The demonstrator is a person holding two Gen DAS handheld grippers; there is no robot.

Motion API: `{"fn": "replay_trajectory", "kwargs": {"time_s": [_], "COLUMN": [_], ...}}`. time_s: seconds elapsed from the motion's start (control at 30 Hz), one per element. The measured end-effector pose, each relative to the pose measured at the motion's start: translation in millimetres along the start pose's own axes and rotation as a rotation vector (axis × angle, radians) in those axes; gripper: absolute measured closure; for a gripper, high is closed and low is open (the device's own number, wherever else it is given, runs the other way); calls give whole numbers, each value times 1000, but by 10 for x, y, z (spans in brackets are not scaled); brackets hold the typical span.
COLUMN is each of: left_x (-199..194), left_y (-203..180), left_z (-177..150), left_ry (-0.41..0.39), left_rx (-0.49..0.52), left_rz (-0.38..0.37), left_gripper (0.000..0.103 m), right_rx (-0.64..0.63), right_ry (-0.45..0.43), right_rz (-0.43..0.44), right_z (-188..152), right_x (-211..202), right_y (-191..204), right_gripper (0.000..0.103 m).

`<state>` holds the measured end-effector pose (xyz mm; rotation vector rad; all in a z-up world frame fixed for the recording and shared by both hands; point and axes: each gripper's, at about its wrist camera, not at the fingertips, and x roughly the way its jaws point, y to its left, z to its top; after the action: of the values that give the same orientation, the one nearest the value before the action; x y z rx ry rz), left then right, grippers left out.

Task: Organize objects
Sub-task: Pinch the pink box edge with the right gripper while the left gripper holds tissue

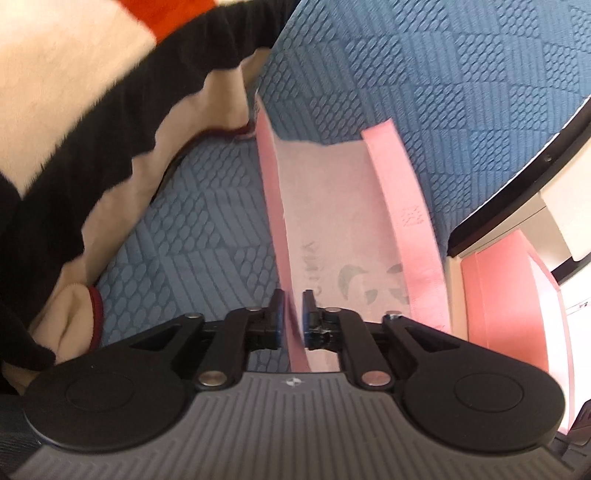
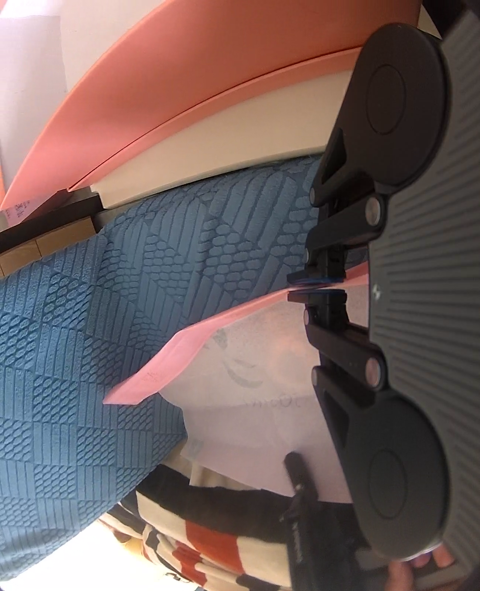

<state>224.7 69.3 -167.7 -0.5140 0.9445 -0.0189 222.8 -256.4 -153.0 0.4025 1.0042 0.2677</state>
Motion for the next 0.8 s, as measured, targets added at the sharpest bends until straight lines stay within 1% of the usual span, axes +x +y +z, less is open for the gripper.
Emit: {"fn": "replay_trajectory", "kwargs": {"time_s": [0.07,0.1,0.27,0.37,0.43,0.57,0.7,0.8], "left_x": [-95,-138,-307,-314,-279,-171,-38,138], "left_y": [-35,-53,-202,-317,-396,-589,-770,-866], "left_z": [11,30,104,137,156,149,43,-60], "left_ry": [-38,-61,-180,-210,-201,-174,-110,-45], "left_rx": [14,21,86,126,150,231,303,341], "left_rz": [-9,-21,-95,-143,-187,-269,-356,-381], "left_gripper": [75,72,71,71,71,71,73,73], "right_rx": [-10,-17,-40,-49,-52,-60,-66,-71], "right_ry": [-3,-5,-11,-12,-11,-12,-12,-13], "right_rz": [-2,-3,-4,-3,-2,0,3,0], "right_z": [-6,-12,-21,-28,-30,-35,-42,-38], "right_x": [-1,-4,-3,-2,0,-2,-2,-3], "right_y": [15,23,60,64,70,94,107,114], "right_gripper": [97,97,97,97,97,97,97,97]}}
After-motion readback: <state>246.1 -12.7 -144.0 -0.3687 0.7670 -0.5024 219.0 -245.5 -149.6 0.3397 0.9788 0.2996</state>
